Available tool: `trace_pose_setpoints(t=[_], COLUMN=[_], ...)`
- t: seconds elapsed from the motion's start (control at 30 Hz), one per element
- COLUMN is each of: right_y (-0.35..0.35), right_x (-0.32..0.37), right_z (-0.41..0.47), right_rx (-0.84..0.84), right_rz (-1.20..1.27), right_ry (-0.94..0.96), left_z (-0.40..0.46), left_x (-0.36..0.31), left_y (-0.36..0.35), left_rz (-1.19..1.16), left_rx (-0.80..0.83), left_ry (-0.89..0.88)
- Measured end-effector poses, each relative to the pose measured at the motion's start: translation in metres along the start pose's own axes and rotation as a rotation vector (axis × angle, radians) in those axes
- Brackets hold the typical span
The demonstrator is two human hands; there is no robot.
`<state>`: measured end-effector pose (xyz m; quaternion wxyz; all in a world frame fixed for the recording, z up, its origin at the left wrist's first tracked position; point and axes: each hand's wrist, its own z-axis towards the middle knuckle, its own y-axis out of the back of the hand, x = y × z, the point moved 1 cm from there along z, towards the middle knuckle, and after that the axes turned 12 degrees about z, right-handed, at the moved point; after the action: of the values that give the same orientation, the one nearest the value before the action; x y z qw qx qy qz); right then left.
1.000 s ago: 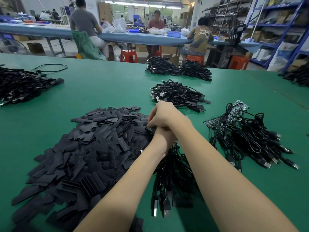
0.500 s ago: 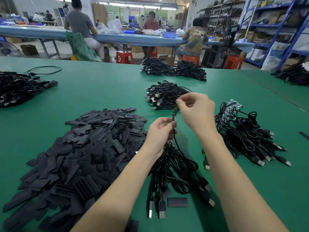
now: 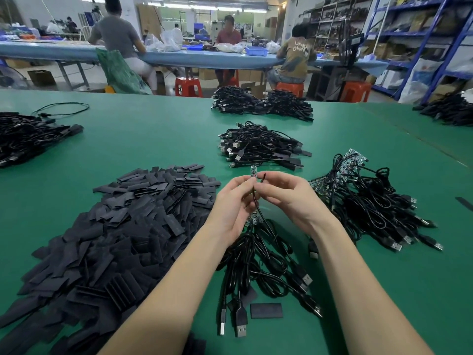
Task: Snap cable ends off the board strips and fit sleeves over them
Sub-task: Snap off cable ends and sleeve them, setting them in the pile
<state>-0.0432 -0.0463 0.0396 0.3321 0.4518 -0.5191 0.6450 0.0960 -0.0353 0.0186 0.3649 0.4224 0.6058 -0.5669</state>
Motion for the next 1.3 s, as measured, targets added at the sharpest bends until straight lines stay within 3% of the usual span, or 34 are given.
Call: trace_pose_setpoints(t=[0.1,0.23,0.47,0.9,1.3], right_y=[0.0,-0.002,-0.006,-0.015,0.0], right_x=[-0.003,0.005,0.024,0.02,0.024], right_z=[0.001,0.001,-0.002,-0.002,-0.013], right_rx=[-0.089,-0.18,-0.119,-0.116,0.158], right_rz=[-0.093,0.096,0.369,0.337,0.242], right_ry=[0.069,0.118,0.167,0.213,-0.028], left_z=[0.0,-0.002,-0.011,-0.013,-0.02], left_x=[-0.001,-0.012,-0.052,-0.051,-0.056], left_y=[0.0,0.0,0.014,0.013,0.029], left_rz=[-0.02,0.01,0.136,0.203,0.391], left_rx=[0.007,0.051,0.191,0.304,0.442], left_ry=[0.009,0.052,0.153,0.115,0.019])
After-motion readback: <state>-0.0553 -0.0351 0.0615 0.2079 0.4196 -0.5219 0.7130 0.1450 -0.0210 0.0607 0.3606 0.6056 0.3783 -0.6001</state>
